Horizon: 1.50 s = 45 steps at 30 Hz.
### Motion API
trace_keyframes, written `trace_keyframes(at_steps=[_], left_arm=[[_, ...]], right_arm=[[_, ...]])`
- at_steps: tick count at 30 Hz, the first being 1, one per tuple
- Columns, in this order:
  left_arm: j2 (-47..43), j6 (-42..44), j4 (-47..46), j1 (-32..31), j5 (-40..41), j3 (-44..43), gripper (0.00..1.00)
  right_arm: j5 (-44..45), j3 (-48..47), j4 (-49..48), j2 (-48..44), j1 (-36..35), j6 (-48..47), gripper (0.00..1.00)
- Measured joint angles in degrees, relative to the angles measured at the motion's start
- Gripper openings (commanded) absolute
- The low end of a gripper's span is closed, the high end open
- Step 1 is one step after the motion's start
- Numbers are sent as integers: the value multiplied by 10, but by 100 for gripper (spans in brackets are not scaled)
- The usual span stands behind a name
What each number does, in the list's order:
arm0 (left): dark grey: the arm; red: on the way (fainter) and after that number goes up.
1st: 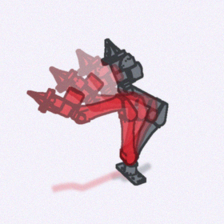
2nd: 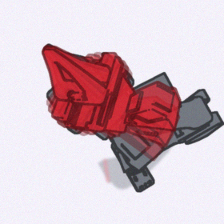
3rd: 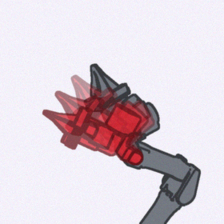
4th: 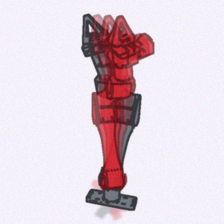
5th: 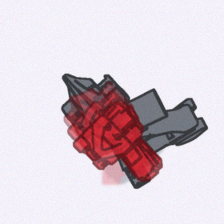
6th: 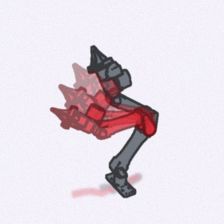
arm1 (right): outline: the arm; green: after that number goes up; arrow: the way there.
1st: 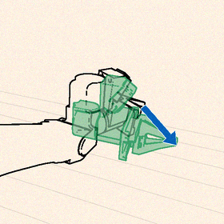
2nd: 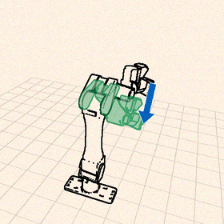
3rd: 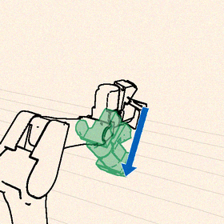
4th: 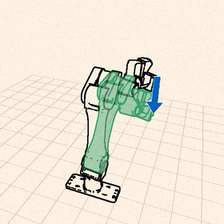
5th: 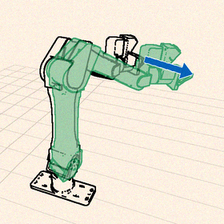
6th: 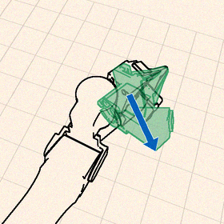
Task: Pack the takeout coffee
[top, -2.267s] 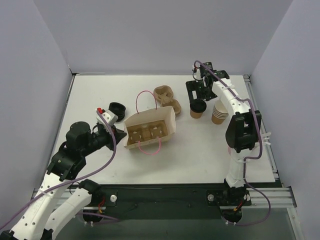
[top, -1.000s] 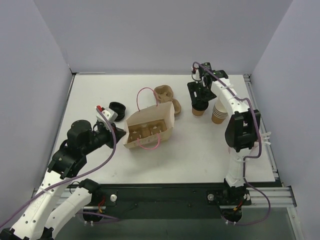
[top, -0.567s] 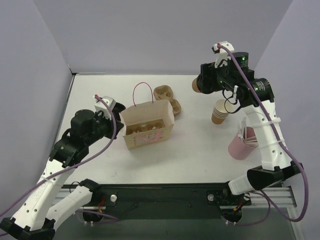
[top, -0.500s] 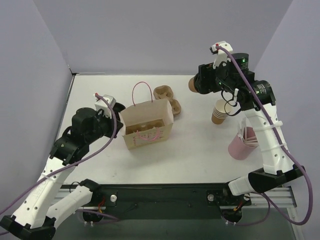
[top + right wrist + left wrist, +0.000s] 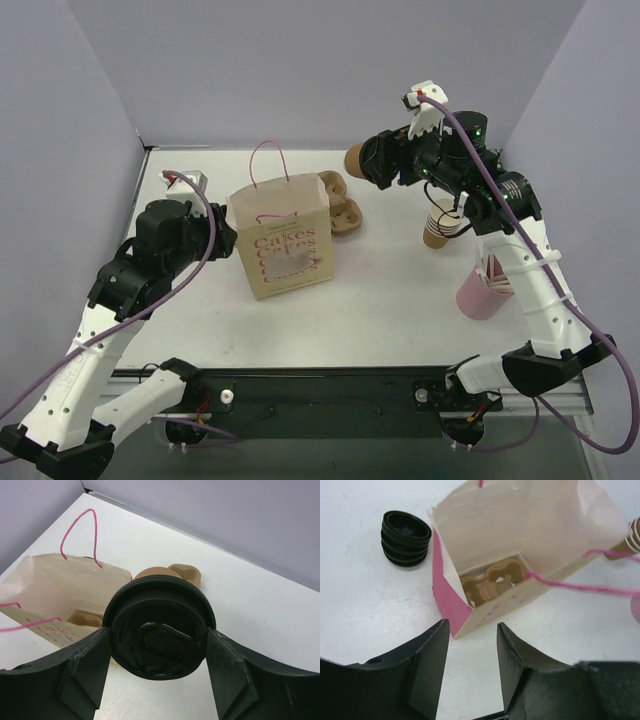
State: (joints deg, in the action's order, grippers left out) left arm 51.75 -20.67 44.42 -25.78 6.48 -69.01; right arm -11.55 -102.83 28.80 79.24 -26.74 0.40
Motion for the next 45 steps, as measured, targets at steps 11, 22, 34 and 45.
trace_keyframes(at_steps=[11, 22, 34, 45], left_arm=[[110, -150, 98, 3, 89, -114, 58], [163, -187, 115, 3, 101, -123, 55], [214, -164, 116, 4, 110, -126, 6], [150, -43, -33, 4, -10, -36, 0]], right_arm=[[-25, 1, -16, -5, -13, 4, 42], [-38, 36, -16, -56, -22, 12, 42], [-43, 41, -16, -59, -30, 10, 42], [-89, 41, -5, -50, -152, -85, 42]])
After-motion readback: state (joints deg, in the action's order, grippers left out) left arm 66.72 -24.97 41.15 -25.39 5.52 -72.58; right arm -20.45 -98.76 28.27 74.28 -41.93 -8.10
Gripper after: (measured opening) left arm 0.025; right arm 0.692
